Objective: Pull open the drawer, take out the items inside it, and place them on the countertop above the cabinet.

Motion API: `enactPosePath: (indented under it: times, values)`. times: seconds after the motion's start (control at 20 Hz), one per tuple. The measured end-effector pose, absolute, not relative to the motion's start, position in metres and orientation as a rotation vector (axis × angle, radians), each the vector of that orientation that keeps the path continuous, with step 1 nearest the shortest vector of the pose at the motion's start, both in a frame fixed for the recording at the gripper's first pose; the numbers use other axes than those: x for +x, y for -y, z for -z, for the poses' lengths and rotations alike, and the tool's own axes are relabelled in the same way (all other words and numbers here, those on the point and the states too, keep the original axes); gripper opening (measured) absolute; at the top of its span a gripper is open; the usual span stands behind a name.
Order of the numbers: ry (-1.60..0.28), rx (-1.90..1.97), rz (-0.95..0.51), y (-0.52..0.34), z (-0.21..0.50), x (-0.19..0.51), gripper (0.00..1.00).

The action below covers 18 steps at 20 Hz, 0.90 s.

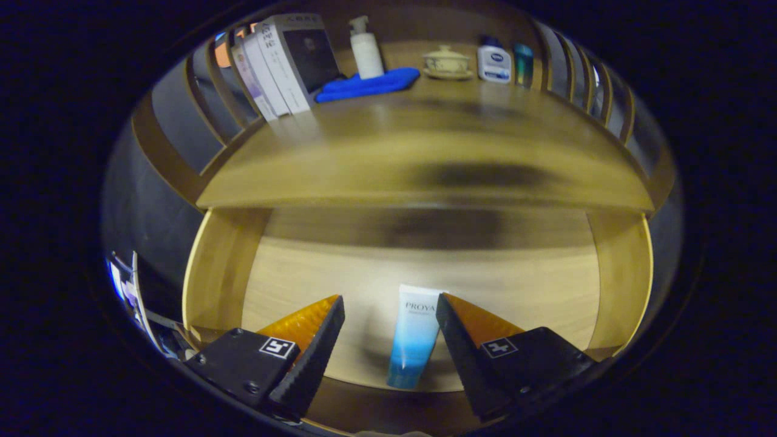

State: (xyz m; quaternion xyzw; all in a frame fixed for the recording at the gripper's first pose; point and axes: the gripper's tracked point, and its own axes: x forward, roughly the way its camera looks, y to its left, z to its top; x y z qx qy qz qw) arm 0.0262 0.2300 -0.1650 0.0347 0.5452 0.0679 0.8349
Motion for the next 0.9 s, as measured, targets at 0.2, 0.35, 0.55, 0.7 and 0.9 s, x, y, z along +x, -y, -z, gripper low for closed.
enactPosePath:
  times: [0.2, 0.35, 0.55, 0.7, 0.9]
  values:
    - [-1.302, 0.048, -0.055, -0.212, 0.181, 0.008, 0.96]
    - [-1.347, 0.04, -0.036, -0.207, 0.187, 0.001, 0.94]
    - [-1.375, 0.028, 0.013, -0.21, 0.188, 0.002, 0.89]
    - [-1.369, 0.037, 0.042, -0.221, 0.177, 0.008, 0.6]
    - [-1.364, 0.055, 0.024, -0.221, 0.179, 0.007, 0.48]
